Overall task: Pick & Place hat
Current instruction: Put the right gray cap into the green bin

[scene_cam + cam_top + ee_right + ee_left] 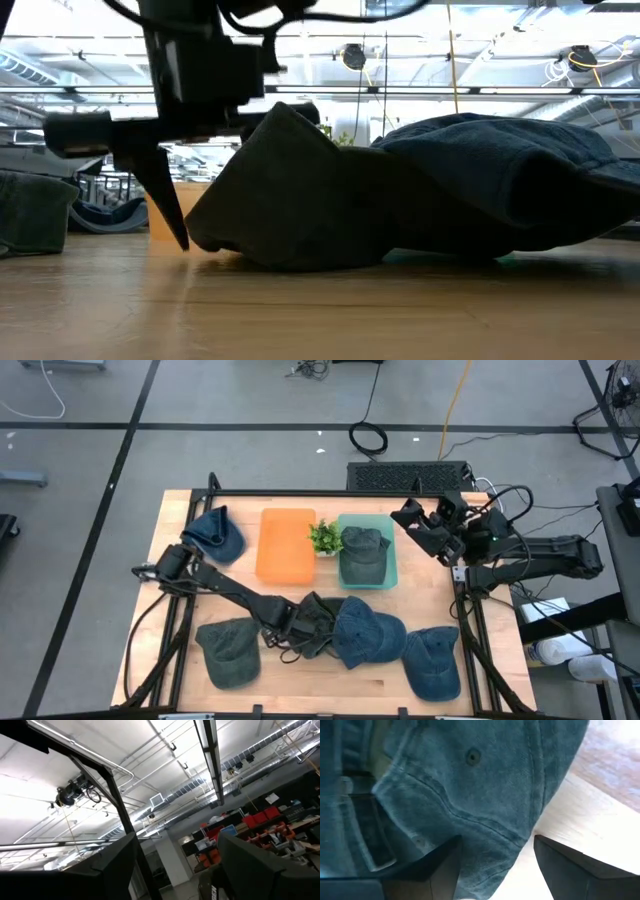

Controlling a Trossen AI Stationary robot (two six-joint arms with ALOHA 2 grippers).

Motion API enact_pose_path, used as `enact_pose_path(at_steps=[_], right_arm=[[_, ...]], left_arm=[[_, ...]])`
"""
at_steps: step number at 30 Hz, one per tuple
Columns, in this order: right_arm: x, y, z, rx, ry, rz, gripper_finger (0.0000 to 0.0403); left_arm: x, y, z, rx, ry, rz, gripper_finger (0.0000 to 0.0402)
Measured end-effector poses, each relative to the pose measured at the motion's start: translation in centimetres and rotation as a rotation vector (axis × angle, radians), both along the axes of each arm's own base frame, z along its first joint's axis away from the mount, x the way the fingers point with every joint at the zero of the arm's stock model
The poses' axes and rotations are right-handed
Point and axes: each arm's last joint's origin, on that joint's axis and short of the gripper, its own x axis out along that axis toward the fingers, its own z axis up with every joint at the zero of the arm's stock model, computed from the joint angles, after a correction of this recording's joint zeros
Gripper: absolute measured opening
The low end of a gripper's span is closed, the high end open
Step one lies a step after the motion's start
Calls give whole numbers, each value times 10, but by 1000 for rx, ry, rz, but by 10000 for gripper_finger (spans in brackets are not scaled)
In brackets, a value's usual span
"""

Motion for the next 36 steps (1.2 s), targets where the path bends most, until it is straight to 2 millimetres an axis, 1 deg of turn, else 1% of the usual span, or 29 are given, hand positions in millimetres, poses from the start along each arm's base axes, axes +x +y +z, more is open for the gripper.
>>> enact_pose_path(at_steps=[6, 11, 18, 22, 27, 28, 31, 33, 36], right_arm=[[-6, 1, 3, -3, -21, -2, 267], [-9, 1, 5, -5, -33, -4, 267], [-9, 1, 5, -24, -36, -19, 267], [-9, 1, 5, -29, -37, -24, 267], [-9, 1, 5, -45, -39, -36, 267], [-9, 1, 5, -45, -39, -36, 267], [-9, 1, 5, -44, -39, -38, 267], [-9, 1, 5, -46, -39, -39, 267], [-9, 1, 5, -64, -42, -52, 267]], left_arm=[[3, 3, -5, -10, 9, 5, 248], [4, 6, -6, -44, 21, 9, 212], [4, 7, -7, -64, 33, 28, 134], [4, 6, -7, -79, 25, 83, 83], [4, 6, -5, -118, 36, 99, 15], [4, 6, -3, -122, 35, 108, 10], [1, 6, 2, -133, 36, 108, 9], [-2, 7, 11, -141, 34, 107, 6], [-8, 11, 29, -192, 36, 121, 6]])
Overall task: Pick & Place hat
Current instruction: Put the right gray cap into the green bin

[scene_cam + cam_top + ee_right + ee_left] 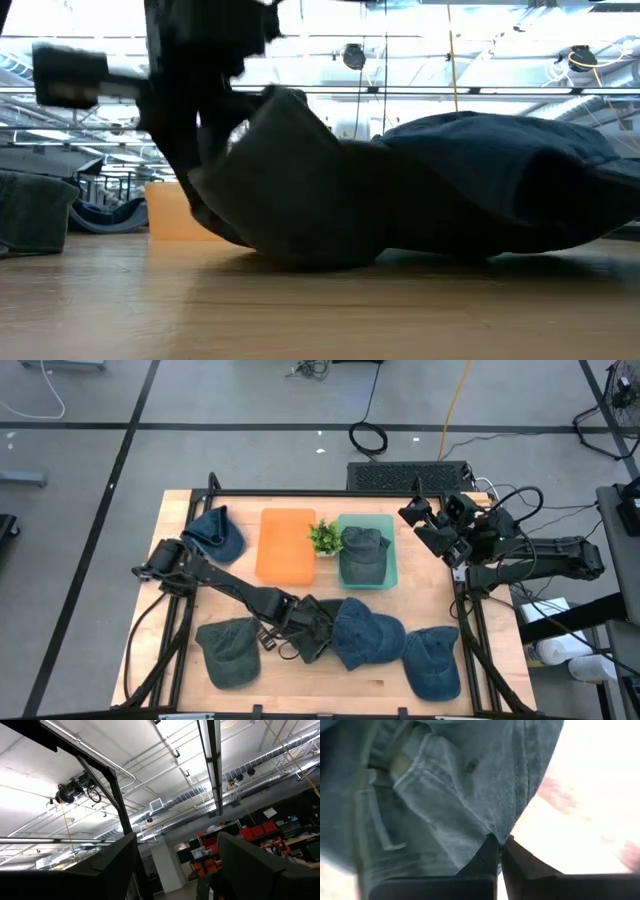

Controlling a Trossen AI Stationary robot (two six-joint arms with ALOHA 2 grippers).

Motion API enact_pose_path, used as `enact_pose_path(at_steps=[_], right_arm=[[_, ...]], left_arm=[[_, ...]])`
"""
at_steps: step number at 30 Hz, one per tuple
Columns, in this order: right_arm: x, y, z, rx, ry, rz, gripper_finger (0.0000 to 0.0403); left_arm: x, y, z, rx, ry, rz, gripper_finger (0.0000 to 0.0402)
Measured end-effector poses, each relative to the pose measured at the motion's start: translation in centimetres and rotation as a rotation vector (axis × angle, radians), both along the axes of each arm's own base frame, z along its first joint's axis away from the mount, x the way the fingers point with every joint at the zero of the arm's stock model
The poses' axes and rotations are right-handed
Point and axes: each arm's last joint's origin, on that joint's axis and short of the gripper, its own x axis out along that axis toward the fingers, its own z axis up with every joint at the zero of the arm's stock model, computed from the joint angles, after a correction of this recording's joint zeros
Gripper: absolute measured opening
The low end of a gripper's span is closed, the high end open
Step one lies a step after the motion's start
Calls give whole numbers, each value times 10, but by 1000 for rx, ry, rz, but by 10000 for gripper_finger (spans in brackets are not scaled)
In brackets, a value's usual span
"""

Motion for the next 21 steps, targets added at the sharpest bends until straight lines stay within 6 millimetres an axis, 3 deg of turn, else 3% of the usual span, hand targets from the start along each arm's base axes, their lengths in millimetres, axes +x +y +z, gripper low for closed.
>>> enact_pose_path(at_steps=[12, 21], right_arm=[[-1, 0, 0, -37, -11, -30, 267], [-8, 1, 4, -39, -39, -31, 267]], left_arm=[[-34, 15, 76, -153, -82, 70, 4], [-57, 21, 114, -267, -140, 242, 5]])
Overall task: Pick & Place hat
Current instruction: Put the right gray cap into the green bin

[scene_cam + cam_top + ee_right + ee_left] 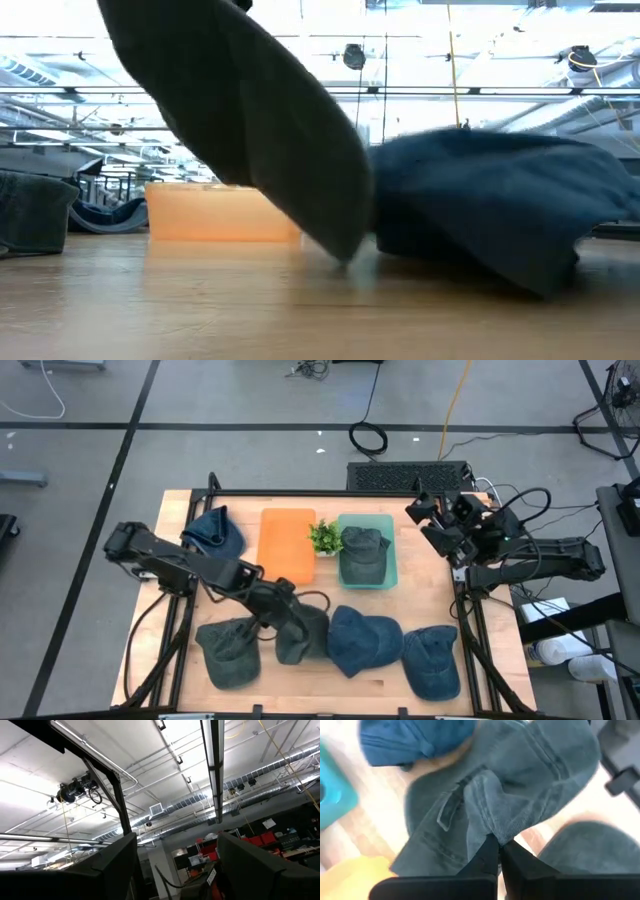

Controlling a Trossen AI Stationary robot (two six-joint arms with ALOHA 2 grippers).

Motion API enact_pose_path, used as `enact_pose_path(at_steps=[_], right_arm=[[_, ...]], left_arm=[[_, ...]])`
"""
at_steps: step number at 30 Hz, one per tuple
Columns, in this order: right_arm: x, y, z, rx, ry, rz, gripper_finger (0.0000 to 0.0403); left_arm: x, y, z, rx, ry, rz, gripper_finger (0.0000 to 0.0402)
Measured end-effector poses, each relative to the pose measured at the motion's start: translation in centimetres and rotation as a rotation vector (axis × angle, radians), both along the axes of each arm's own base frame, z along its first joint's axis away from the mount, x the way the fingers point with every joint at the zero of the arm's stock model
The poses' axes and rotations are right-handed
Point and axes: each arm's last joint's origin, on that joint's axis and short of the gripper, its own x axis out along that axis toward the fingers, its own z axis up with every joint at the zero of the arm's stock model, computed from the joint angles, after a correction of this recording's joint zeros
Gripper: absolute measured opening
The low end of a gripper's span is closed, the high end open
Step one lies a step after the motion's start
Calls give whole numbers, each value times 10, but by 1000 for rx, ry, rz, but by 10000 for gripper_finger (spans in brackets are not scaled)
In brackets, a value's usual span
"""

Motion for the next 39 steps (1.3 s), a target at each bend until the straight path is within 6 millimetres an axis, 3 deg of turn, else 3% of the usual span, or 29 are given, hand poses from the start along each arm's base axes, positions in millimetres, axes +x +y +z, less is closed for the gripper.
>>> enact_pose_path(at_steps=[9, 21, 26, 33, 39], right_arm=[[-4, -3, -1, 46, 29, -107, 267], [-5, -7, 0, 107, 19, -225, 267], [1, -7, 2, 112, 162, -221, 267], [19, -6, 28, -1, 465, -200, 267], [30, -5, 61, -88, 518, -206, 267]], left_arm=[[-16, 6, 31, -106, -108, 125, 4], [-13, 13, 75, -289, -459, 210, 3], [-9, 15, 85, -377, -524, 219, 3], [-6, 24, 86, -436, -500, 287, 3], [-1, 35, 91, -472, -546, 367, 3]])
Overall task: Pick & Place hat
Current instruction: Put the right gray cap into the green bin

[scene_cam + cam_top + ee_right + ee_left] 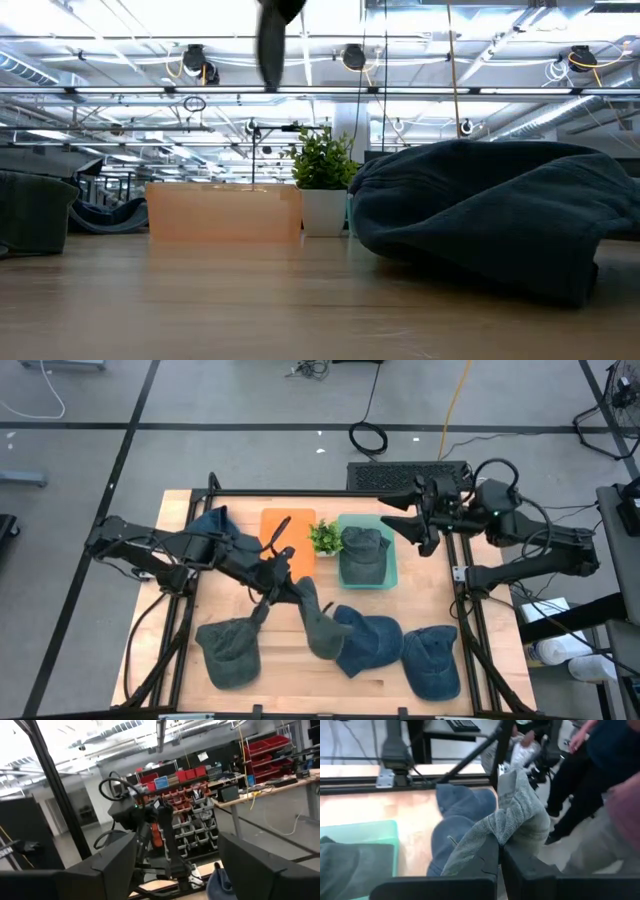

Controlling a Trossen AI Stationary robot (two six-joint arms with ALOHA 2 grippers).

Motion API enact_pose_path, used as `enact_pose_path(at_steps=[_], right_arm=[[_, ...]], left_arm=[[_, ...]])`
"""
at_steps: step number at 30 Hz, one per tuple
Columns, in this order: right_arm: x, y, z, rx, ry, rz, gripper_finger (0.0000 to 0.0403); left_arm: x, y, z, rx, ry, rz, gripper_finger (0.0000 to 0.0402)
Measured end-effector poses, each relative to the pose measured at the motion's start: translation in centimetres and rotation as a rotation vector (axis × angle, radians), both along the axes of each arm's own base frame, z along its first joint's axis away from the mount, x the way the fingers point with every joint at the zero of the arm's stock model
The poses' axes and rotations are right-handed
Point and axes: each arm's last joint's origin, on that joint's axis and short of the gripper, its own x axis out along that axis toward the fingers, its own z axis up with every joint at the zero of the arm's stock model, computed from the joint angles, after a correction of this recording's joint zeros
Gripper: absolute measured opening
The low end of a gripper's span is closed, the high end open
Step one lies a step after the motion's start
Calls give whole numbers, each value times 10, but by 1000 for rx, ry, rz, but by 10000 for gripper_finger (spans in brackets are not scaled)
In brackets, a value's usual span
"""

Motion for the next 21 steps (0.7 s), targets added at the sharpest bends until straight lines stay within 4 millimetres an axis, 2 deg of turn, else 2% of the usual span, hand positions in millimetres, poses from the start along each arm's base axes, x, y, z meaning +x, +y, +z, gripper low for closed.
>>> enact_pose_path(at_steps=[5, 10, 14, 21], right_arm=[[8, 1, 19, -61, 57, -8, 267], [13, -1, 30, -79, 152, -64, 267], [7, -2, 46, -92, 137, -110, 268], [-11, -3, 72, -95, 155, -172, 268]], left_arm=[[-3, 12, 24, -17, -12, 79, 3], [-15, 25, 49, 21, 26, 178, 3], [-28, 34, 64, 42, 86, 231, 3], [-46, 43, 72, 40, 217, 289, 3]])
